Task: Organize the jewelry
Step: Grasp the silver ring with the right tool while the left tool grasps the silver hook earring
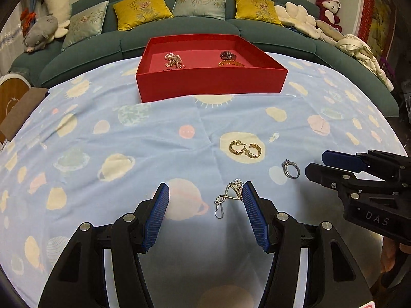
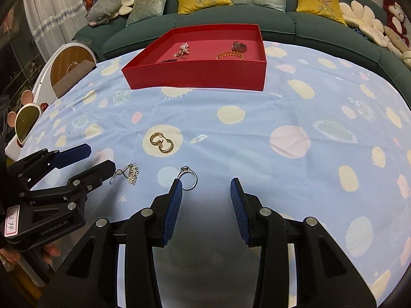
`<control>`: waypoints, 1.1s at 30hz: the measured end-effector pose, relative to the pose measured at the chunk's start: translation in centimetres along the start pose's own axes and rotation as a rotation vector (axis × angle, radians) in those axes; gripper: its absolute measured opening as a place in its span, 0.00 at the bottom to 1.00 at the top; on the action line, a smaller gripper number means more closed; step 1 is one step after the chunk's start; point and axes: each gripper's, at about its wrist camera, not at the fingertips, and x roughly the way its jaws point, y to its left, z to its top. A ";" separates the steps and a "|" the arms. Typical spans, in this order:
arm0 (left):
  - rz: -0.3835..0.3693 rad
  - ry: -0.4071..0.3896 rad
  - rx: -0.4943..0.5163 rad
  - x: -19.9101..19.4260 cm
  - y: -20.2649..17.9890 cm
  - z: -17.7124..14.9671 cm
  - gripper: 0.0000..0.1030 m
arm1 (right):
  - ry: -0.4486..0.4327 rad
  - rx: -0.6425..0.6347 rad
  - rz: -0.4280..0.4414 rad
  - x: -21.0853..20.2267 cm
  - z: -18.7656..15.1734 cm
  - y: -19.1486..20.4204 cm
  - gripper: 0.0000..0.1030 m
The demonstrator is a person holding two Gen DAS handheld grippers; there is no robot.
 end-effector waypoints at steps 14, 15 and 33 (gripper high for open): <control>0.010 0.021 0.038 1.5 -0.8 -0.5 0.56 | 0.020 -0.052 -0.001 2.1 0.2 1.6 0.36; 0.008 0.019 0.038 1.6 -0.8 -0.5 0.56 | 0.019 -0.051 -0.002 2.2 0.3 1.6 0.36; -0.068 0.004 0.050 1.2 -0.9 -0.5 0.00 | 0.011 -0.115 -0.041 2.4 0.2 2.3 0.19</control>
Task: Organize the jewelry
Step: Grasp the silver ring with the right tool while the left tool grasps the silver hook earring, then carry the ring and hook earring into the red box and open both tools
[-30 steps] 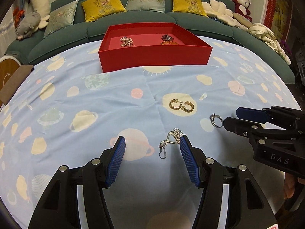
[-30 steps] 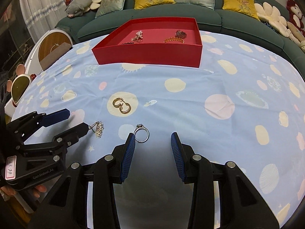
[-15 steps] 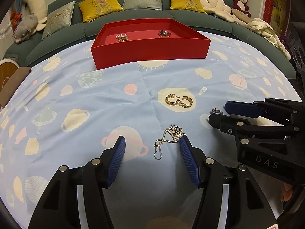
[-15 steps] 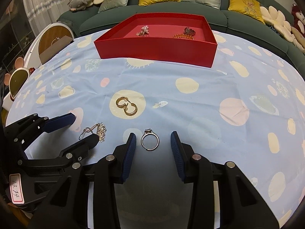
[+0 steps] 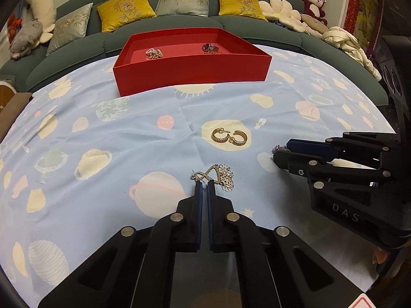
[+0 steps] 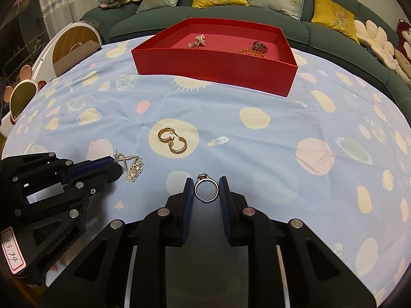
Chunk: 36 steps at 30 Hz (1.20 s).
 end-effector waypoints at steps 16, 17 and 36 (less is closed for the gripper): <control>-0.059 -0.041 -0.035 -1.8 0.2 0.9 0.00 | -0.025 0.027 0.011 -1.2 0.4 -0.7 0.19; -0.063 -0.048 -0.037 -2.0 0.1 1.0 0.00 | -0.027 0.029 0.011 -1.3 0.5 -0.8 0.19; -0.083 -0.226 -0.071 -7.9 0.7 5.5 0.00 | -0.176 0.087 0.043 -7.0 3.5 -2.3 0.19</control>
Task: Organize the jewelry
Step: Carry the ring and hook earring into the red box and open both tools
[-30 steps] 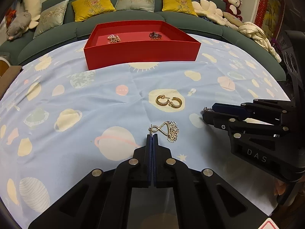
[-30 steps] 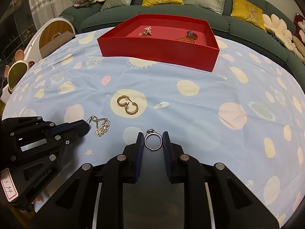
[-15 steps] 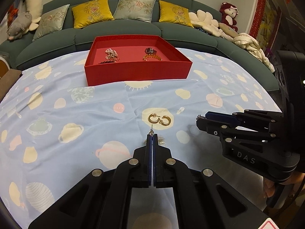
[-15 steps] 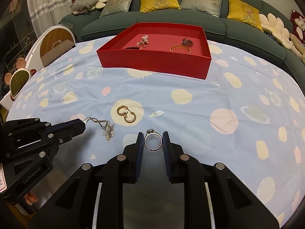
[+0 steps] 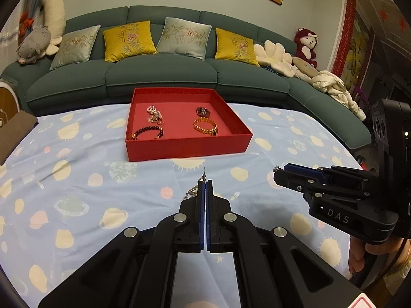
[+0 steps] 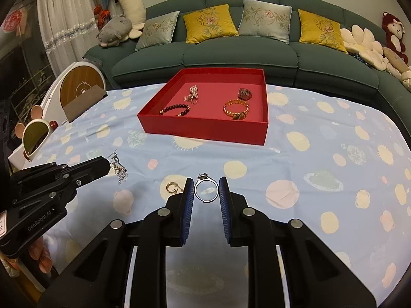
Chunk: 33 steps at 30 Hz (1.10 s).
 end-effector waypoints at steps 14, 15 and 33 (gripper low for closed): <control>0.010 -0.192 0.019 -2.3 -0.8 8.4 0.00 | -0.147 0.025 -0.009 -3.4 5.9 -0.8 0.19; 0.006 -0.201 0.019 -2.3 -0.8 9.0 0.00 | -0.159 0.024 -0.009 -3.6 6.6 -0.8 0.19; 0.118 -0.198 0.056 5.2 3.0 15.2 0.00 | -0.173 0.108 -0.001 3.3 15.3 -3.8 0.19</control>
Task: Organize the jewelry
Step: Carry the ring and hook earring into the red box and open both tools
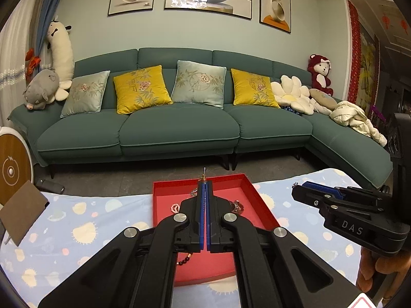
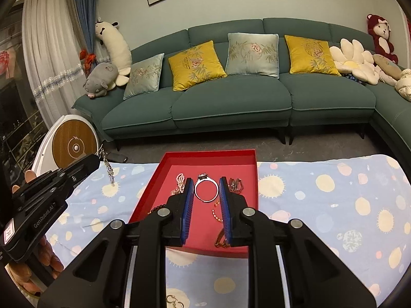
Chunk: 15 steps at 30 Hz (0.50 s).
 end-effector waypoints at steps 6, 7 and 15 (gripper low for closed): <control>0.003 0.050 -0.008 5.0 0.5 0.1 0.00 | 0.063 0.023 0.012 5.3 0.2 -0.5 0.19; 0.002 0.060 -0.012 5.8 0.5 0.0 0.00 | 0.073 0.019 0.011 6.3 0.2 -0.5 0.19; 0.014 0.143 -0.010 11.0 0.8 -2.0 0.00 | 0.120 0.030 0.026 11.6 -0.5 -0.6 0.19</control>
